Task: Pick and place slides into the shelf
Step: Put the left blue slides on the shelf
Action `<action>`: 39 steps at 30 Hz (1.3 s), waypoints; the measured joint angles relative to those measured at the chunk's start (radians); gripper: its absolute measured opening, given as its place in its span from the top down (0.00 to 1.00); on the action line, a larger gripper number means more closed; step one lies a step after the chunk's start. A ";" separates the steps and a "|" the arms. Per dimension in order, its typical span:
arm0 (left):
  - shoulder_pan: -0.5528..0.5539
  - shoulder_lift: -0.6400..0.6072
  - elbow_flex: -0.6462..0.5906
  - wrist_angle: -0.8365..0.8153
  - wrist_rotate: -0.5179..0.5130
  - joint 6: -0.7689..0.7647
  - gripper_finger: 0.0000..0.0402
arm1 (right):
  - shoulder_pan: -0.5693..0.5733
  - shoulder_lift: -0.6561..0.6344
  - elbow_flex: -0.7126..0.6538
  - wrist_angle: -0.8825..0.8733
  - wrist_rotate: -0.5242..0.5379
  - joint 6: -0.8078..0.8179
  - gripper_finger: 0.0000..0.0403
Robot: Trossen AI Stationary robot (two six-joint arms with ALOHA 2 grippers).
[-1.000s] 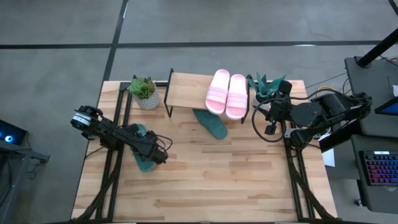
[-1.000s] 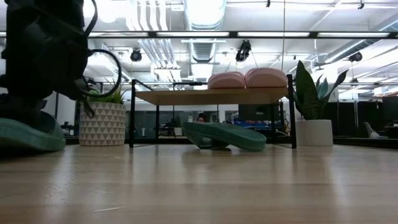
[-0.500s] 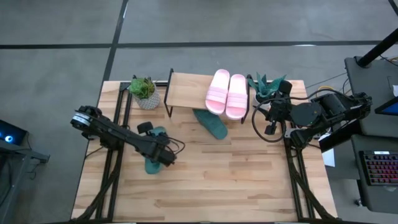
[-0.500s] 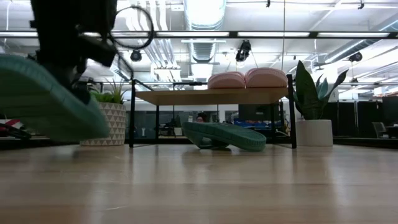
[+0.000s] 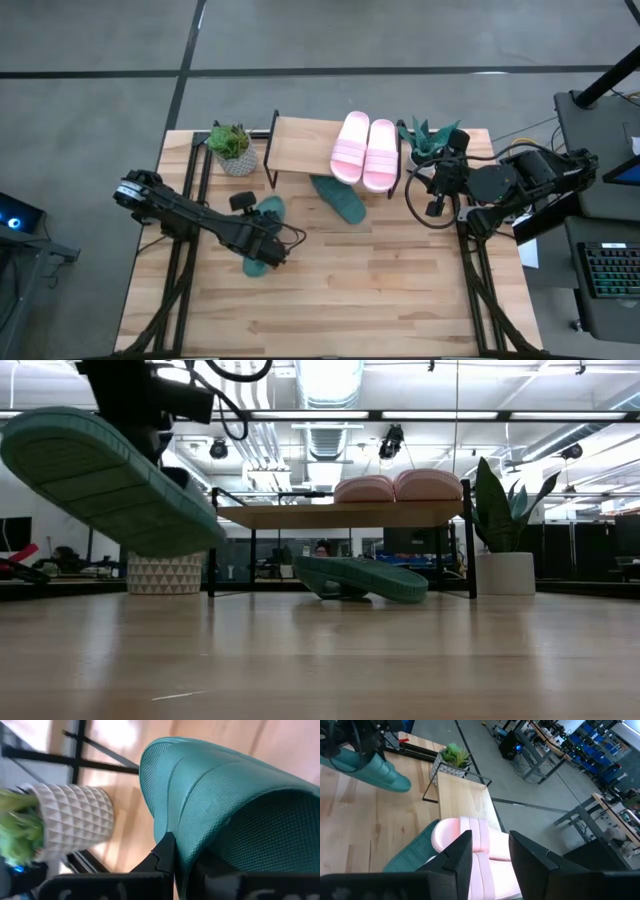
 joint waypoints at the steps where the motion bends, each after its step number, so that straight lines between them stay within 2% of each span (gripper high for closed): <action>1: 0.000 0.000 0.001 -0.001 -0.017 0.008 1.00 | 0.000 0.000 0.000 0.000 0.000 0.000 0.70; 5: 0.000 0.000 0.004 0.001 -0.059 0.013 1.00 | 0.000 0.000 0.000 0.000 0.000 0.000 0.70; 17: -0.001 0.000 0.004 0.003 -0.081 0.012 1.00 | 0.000 0.000 0.000 0.000 0.000 0.000 0.71; 29: 0.001 0.000 0.004 0.006 -0.217 0.039 1.00 | 0.000 0.000 0.000 0.000 0.000 -0.001 0.73; 34: 0.006 -0.002 0.004 0.037 -0.276 0.111 1.00 | 0.000 0.000 0.000 0.000 0.000 -0.002 0.77; 39: 0.028 -0.001 0.034 0.100 -0.280 0.198 1.00 | 0.000 0.000 0.000 0.000 0.000 -0.010 0.85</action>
